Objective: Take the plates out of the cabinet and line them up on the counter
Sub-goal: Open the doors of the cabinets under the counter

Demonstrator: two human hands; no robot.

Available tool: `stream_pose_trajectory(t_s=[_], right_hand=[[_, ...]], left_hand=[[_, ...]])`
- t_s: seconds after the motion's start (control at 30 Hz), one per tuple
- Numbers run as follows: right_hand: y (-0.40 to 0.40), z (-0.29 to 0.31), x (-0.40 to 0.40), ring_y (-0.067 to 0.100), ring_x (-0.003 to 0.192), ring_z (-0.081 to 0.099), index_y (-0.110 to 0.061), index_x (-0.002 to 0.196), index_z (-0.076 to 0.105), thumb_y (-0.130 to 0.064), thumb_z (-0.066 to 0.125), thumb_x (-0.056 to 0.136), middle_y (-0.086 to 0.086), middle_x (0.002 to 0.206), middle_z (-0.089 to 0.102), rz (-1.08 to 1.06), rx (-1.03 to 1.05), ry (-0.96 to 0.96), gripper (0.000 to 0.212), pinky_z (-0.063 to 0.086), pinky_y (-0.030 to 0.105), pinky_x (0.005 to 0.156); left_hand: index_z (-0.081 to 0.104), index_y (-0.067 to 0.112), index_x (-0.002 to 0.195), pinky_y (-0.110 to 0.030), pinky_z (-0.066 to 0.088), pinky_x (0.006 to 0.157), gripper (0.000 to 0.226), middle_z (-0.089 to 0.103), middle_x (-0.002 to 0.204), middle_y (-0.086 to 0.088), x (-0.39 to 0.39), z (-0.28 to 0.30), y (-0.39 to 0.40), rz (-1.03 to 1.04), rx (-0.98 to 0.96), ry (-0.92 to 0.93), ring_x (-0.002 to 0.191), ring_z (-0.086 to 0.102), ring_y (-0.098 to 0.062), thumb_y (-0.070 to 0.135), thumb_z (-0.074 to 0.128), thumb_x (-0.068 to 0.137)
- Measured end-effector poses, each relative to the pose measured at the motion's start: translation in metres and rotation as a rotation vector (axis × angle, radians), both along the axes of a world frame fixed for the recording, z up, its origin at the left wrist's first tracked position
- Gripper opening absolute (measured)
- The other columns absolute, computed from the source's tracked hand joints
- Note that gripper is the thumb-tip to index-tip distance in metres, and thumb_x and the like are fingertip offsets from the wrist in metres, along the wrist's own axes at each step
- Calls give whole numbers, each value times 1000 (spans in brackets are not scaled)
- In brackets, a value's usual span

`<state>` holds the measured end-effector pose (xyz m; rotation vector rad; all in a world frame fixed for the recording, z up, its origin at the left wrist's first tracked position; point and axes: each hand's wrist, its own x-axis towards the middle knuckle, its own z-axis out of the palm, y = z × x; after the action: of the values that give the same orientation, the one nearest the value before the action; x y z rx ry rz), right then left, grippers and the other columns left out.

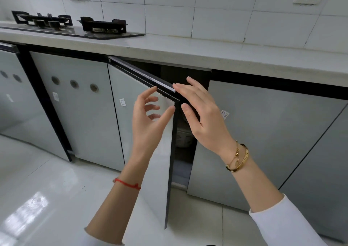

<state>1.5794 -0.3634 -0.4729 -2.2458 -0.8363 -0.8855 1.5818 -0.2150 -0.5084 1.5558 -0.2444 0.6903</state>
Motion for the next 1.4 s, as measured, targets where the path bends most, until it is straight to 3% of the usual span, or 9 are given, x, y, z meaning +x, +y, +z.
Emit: stream_pose_trajectory(t_s=[0.23, 0.53, 0.7, 0.83, 0.97, 1.2, 1.4], right_hand=[[42, -3, -21, 10, 146, 20, -16, 141, 42, -15, 46, 98, -3, 146, 44, 150, -27, -32, 44, 27, 48, 116], [129, 3, -16, 15, 145, 22, -14, 138, 47, -13, 46, 96, -1, 141, 49, 399, -102, -162, 41, 24, 48, 117], [185, 0, -6, 18, 145, 24, -15, 139, 45, -17, 47, 97, 0, 141, 47, 462, -130, -249, 43, 25, 46, 117], [227, -2, -2, 21, 145, 24, -13, 140, 44, -18, 46, 97, 1, 142, 47, 484, -132, -300, 44, 23, 46, 118], [260, -4, 2, 21, 147, 17, -14, 143, 39, -18, 45, 97, -2, 147, 43, 494, -141, -321, 46, 18, 46, 120], [312, -5, 14, 22, 149, 7, -19, 148, 29, -26, 37, 98, -5, 154, 33, 442, -229, -325, 51, 13, 50, 120], [342, -3, 24, 21, 149, 6, -21, 148, 27, -25, 36, 96, -8, 155, 30, 412, -265, -304, 54, 13, 52, 119]], left_hand=[[45, 18, 139, -18, 50, 90, 70, 48, 128, 4, -38, -18, 34, 202, 284, -119, 112, 53, -9, 24, 78, 77], [52, 13, 137, -22, 52, 91, 53, 60, 124, 4, -69, -23, 108, 450, 261, -201, 113, 60, -15, 6, 69, 87], [52, 14, 137, -31, 53, 93, 48, 61, 127, 6, -77, -22, 156, 503, 284, -151, 119, 58, -13, 5, 62, 91], [52, 15, 136, -30, 54, 90, 44, 65, 119, 6, -79, -25, 186, 563, 272, -104, 110, 62, -13, 5, 56, 94], [46, 15, 142, -28, 49, 99, 51, 63, 128, 7, -79, -27, 210, 650, 294, -80, 116, 60, -4, 2, 54, 94], [34, 16, 150, -32, 46, 105, 60, 57, 139, 0, -67, -29, 251, 760, 284, 1, 124, 56, -8, -2, 49, 94], [36, 21, 149, -12, 45, 97, 66, 59, 133, 7, -59, -23, 275, 774, 282, 36, 112, 60, 2, -8, 45, 90]])
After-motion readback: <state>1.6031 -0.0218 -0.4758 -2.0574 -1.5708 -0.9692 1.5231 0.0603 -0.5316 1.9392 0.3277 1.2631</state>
